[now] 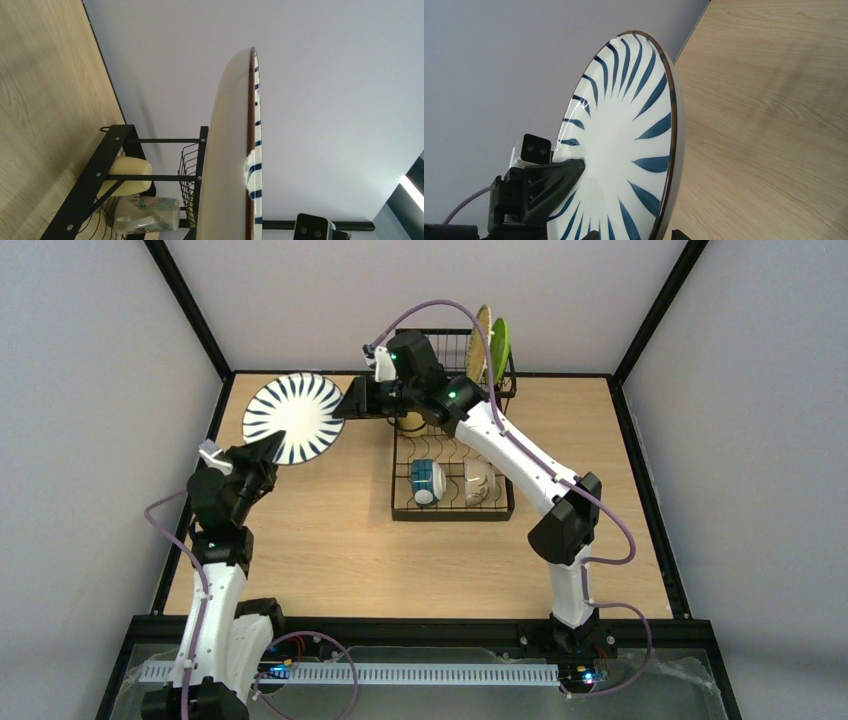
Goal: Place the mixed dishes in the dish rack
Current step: Pass from the left arm to the right
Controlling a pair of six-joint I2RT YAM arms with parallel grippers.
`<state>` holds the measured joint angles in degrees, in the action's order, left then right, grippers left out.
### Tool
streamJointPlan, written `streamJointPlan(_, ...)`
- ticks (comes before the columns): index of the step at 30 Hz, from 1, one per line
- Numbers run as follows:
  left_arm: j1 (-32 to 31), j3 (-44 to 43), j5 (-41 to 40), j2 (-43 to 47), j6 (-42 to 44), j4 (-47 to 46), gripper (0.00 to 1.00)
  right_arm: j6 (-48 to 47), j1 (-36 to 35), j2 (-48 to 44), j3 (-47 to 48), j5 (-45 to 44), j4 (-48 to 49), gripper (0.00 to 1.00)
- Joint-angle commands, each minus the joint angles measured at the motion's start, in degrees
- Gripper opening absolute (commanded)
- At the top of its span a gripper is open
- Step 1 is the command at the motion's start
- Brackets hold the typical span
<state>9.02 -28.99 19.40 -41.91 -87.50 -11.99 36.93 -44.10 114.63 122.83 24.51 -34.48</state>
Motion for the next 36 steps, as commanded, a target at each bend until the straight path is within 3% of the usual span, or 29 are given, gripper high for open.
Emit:
streamJointPlan(1,-0.14,-4.22,1.46,1.07,-1.51,-9.82,0.02,1.05,0.33,-1.73,-1.11,1.24,2.05,0.81)
streamJointPlan(9,-0.72,-4.24,3.55,-0.34,-2.84,-11.63,0.02,3.19,0.33,0.24,-0.91,4.14,5.01,0.81)
streamJointPlan(22,-8.02,-5.24,1.27,-4.29,-1.57,-13.98,0.02,4.80,0.33,4.02,1.10,7.79,6.43,0.78)
streamJointPlan(24,-8.48,-5.59,0.96,-4.93,-1.27,-14.09,0.02,4.52,0.33,4.01,1.03,7.39,6.28,0.72)
streamJointPlan(28,-10.33,-5.51,0.62,-4.99,-1.01,-13.33,0.02,3.03,0.33,3.07,1.18,5.05,5.53,0.26)
streamJointPlan(31,-10.33,-5.41,0.77,-4.81,-0.30,-11.41,0.02,1.93,0.33,2.61,1.35,3.17,4.48,0.01)
streamJointPlan(32,-10.33,-5.45,0.77,-4.65,-0.11,-10.47,0.04,1.66,0.33,2.53,1.36,3.00,4.29,0.00)
streamJointPlan(36,-10.33,-5.50,0.68,-4.28,0.76,-7.96,0.46,1.10,0.33,2.19,1.36,2.98,4.04,0.00)
